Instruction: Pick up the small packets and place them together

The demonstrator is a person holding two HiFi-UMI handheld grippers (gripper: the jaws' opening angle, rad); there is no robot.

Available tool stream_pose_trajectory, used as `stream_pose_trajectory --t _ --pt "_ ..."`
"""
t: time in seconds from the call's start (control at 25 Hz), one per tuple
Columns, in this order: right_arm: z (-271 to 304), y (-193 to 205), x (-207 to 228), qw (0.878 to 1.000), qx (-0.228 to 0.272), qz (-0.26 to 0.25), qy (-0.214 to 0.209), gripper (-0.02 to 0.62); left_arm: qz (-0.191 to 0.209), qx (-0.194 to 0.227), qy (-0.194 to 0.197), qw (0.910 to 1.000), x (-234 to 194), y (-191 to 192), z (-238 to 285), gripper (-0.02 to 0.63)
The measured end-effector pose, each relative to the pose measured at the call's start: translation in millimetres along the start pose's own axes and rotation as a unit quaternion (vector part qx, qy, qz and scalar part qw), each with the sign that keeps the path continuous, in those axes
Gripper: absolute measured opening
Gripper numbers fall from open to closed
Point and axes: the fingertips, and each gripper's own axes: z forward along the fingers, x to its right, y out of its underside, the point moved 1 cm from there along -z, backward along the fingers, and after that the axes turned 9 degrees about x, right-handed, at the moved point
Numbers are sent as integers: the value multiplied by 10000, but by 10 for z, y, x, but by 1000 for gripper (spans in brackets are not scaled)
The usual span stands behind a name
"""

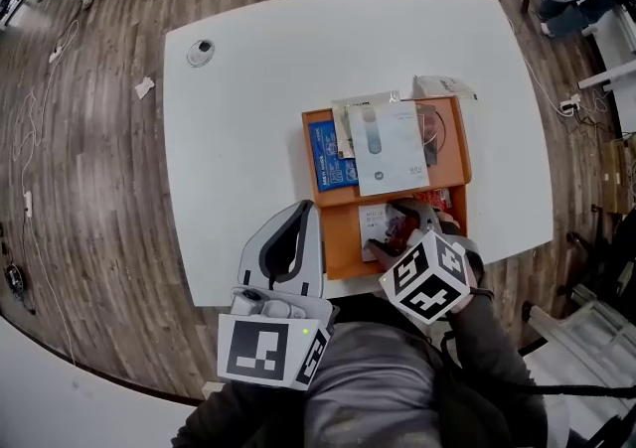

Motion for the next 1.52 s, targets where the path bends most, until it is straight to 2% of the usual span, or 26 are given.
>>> stream_pose_trajectory --t 0.2,0.28,0.36,0.52,0.76,1.12,1.32,1.52 --pt "1 -11 -1 9999 -39 -148 -47 253 -32 -55 49 10000 10 37 37 0" --pt "3 -14 -10 9997 -28 -245 -18 199 -31 -61 44 10000 12 50 27 0" --pt "-1 -25 -4 9996 35 -276 70 101 -23 -52 33 10000 18 53 9 0" --pt "-68 -61 7 9992 197 -239 238 66 7 10 42 10000 65 21 -56 0" --pt "-303 -237 -89 9966 630 -358 379 64 122 194 25 9997 197 -83 -227 0" --pt "-824 -526 -231 9880 1278 -608 617 64 407 687 147 9967 580 -446 -556 0" --pt "-891 -511 -304 9866 1439 -545 538 64 412 657 156 9969 649 -380 -608 0" --pt "-1019 -711 -143 9815 1694 -579 675 64 425 715 109 9965 609 -459 -515 0"
